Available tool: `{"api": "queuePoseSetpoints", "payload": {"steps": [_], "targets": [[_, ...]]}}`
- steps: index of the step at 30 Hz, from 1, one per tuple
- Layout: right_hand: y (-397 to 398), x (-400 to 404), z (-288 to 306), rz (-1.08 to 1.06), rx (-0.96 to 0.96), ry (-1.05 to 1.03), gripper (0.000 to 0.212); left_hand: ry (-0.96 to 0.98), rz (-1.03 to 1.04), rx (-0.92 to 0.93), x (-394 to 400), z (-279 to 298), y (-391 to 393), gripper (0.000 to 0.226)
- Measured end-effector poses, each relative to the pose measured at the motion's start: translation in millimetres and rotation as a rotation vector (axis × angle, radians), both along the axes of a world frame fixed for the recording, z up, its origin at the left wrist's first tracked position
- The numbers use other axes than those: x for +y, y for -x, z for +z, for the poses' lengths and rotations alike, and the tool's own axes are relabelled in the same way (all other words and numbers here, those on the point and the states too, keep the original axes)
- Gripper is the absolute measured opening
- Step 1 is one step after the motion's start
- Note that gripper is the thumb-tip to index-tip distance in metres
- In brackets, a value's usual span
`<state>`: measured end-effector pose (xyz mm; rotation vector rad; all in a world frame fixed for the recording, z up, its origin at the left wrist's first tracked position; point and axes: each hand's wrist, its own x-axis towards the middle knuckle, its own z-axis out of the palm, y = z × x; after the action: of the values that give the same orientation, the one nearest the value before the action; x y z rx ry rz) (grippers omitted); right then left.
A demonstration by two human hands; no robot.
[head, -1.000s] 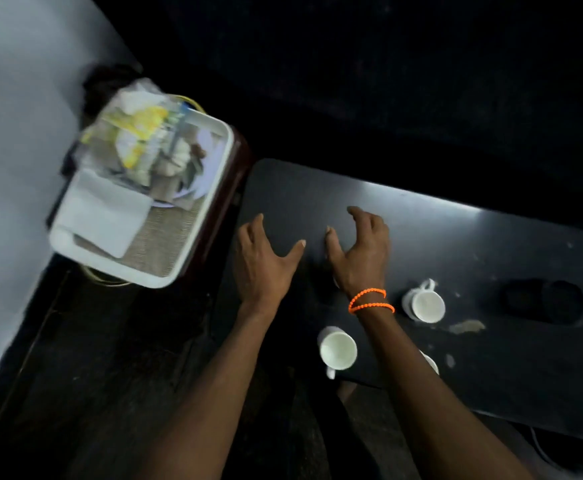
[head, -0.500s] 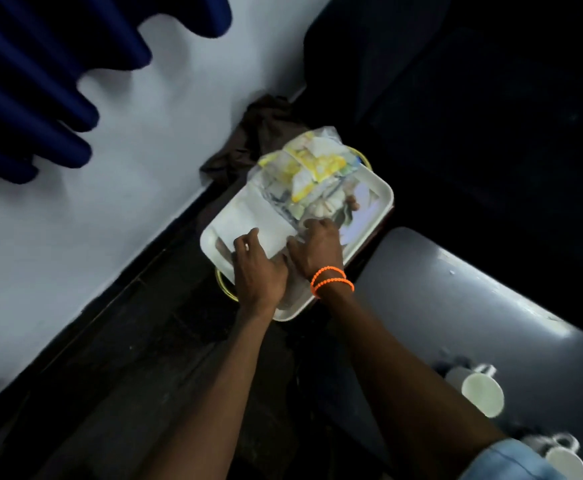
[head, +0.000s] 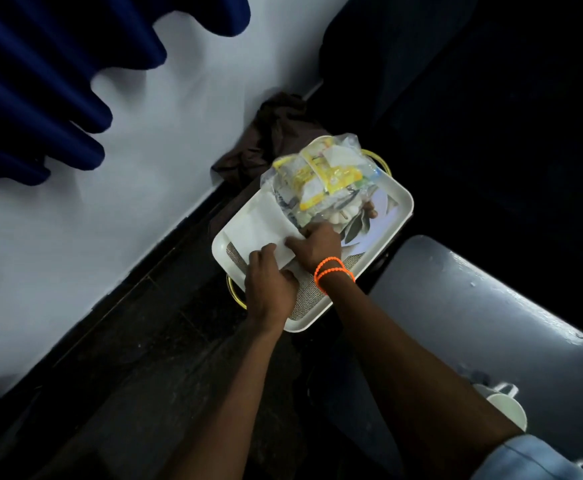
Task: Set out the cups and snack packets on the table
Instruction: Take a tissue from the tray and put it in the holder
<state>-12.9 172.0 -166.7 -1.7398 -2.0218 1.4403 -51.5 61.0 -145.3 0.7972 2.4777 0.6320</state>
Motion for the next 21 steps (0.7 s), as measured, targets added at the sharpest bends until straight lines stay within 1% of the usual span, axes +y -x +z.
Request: {"api": "queuePoseSetpoints", "payload": {"steps": [2,3,4,6,7,8,9,10,12,13,14,15,17,20,21], "targets": [[-11,2,7,-0.036,0.119,0.02,0.036,-0.058,0.131,-0.02,2,5,-3,0.05],[-17,4,12,-0.081,0.17,0.046,0.039,-0.09,0.193,-0.018,2,7,-4,0.047],[-24,5,17,-0.14,0.225,0.088,0.036,-0.127,0.246,-0.013,2,10,-6,0.043],[-42,7,25,-0.319,0.373,0.242,0.023,-0.199,0.32,-0.03,2,15,-16,0.038],[-53,8,29,-0.408,0.451,0.344,0.017,-0.224,0.351,-0.061,1,18,-26,0.035],[-65,8,32,-0.478,0.522,0.43,0.012,-0.239,0.384,-0.132,1,19,-37,0.033],[-79,9,34,-0.522,0.574,0.488,0.007,-0.243,0.437,-0.247,1,21,-49,0.033],[-93,10,37,-0.558,0.618,0.526,0.005,-0.254,0.536,-0.419,3,24,-61,0.034],[-125,9,44,-0.603,0.676,0.57,0.01,-0.34,0.747,-0.883,10,28,-81,0.034],[-142,10,47,-0.611,0.684,0.57,0.015,-0.39,0.779,-1.05,14,30,-90,0.039],[-159,9,49,-0.615,0.69,0.563,0.019,-0.431,0.774,-1.154,19,30,-98,0.047],[-176,9,52,-0.615,0.688,0.548,0.022,-0.455,0.749,-1.208,24,30,-106,0.051],[-210,8,59,-0.601,0.68,0.524,0.023,-0.433,0.661,-1.196,35,34,-125,0.041],[-261,6,67,-0.593,0.644,0.469,0.026,-0.311,0.467,-1.022,48,35,-161,0.013],[-278,5,68,-0.61,0.627,0.453,0.02,-0.28,0.403,-0.964,51,36,-175,0.006]]}}
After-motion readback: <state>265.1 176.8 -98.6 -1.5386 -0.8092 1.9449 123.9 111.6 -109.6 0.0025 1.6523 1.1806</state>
